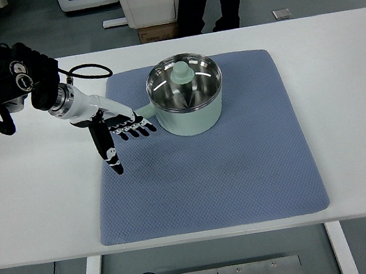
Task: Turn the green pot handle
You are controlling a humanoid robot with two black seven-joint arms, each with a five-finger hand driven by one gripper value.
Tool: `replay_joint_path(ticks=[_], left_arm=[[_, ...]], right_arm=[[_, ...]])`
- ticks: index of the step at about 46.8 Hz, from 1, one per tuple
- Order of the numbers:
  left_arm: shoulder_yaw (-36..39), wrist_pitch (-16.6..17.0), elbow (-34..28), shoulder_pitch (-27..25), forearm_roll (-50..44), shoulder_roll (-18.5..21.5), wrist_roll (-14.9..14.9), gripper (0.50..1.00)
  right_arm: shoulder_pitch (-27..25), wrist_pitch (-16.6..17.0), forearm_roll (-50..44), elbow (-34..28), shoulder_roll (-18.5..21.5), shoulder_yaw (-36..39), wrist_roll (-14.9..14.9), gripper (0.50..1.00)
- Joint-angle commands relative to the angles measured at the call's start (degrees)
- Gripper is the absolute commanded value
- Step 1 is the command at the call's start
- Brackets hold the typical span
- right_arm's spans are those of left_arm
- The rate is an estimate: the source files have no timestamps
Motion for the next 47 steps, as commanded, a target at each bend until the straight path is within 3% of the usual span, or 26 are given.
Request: replay_joint_path(ticks=[1, 47], left_arm=[[-0.01, 0.0, 0.21, 0.01, 0.37, 0.58, -0.03, 1.0], [1.66, 0.0, 2.06, -0.17, 2.13, 5.51, -0.03, 1.0]], right_arm=[[-0.02, 0.0, 0.0, 0.01, 0.0, 0.0, -0.01, 1.0], [-0.02, 0.0, 0.0, 0.01, 0.0, 0.0, -0.01, 1.0]])
